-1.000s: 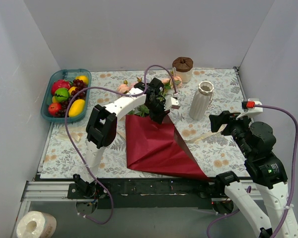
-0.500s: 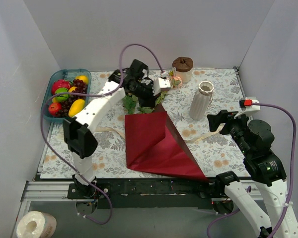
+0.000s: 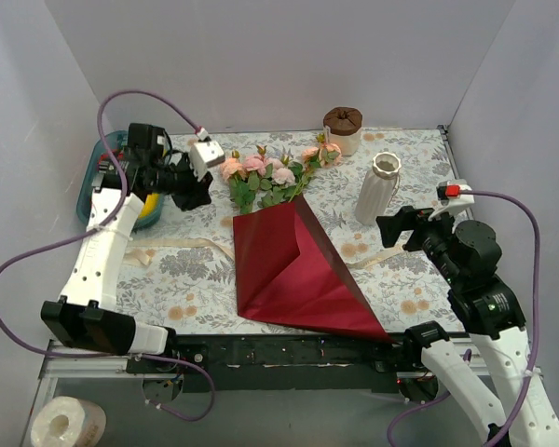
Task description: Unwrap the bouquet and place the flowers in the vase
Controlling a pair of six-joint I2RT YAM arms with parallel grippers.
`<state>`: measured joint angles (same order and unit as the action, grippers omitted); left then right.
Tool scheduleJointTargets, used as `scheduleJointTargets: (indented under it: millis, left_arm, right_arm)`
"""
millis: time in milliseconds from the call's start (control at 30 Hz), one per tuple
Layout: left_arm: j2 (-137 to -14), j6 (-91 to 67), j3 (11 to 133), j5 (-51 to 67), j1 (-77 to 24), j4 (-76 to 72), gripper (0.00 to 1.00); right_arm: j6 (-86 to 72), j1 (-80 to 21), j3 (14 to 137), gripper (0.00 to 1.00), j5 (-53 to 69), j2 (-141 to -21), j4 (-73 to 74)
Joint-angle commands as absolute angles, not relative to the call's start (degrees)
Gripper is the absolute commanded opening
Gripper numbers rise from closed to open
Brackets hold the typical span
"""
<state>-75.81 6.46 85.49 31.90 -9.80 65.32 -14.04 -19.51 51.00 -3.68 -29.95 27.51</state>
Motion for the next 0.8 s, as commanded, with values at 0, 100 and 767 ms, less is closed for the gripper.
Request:
scheduleJointTargets:
  millis: [0,100,767]
  left_arm:
    - [-81.3,-0.3,104.4,42.3,-11.5,69.3,0.34]
    - [-85.2,-7.4,113.5,40.3,-17.5,67.2,0.37]
    - [-74.2,-15.5,104.2,33.4,-15.4,58.0,0.33]
  right_arm:
    - [-15.8,-19.5,47.4,0.83,-0.4,-33.5,22.3]
    - [-18.0,-21.3,41.1,0.83,1.1,-39.6,14.8]
    - [-18.0,-60.4,60.5,0.85,-19.5,-81.2,-4.7]
